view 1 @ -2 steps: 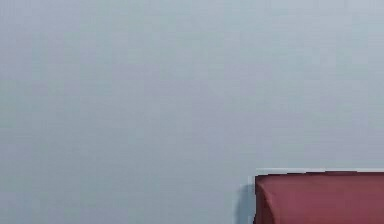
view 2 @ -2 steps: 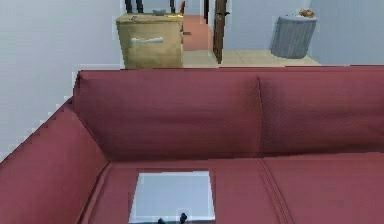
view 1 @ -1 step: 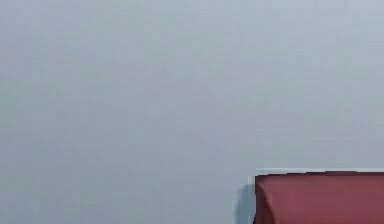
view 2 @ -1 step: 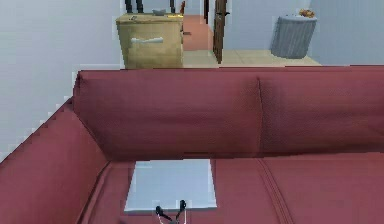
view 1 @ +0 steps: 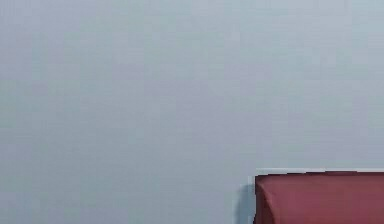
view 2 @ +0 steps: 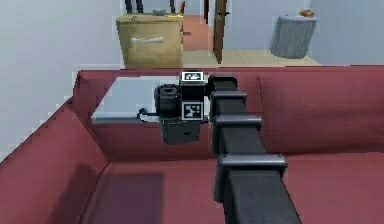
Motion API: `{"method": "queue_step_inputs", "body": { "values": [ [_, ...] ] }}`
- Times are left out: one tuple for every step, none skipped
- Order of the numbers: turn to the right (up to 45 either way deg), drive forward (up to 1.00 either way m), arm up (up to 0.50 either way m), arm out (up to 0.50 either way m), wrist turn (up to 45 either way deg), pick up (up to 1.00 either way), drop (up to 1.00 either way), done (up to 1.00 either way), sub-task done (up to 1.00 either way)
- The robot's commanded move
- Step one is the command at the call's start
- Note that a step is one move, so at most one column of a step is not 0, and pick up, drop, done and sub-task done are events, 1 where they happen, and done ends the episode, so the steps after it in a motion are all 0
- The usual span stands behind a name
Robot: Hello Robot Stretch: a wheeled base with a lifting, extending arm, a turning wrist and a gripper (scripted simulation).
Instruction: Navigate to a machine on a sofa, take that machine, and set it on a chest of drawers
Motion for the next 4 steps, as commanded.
{"method": "queue_step_inputs", "body": {
  "values": [
    [0.0, 0.0, 0.0, 0.0, -45.0, 0.0, 0.0, 0.0, 0.0],
    [0.0, 0.0, 0.0, 0.0, -45.0, 0.0, 0.0, 0.0, 0.0],
    [0.0, 0.0, 0.0, 0.0, -24.0, 0.0, 0.0, 0.0, 0.0],
    [0.0, 0.0, 0.0, -0.16, 0.0, 0.0, 0.0, 0.0, 0.0]
  ]
}}
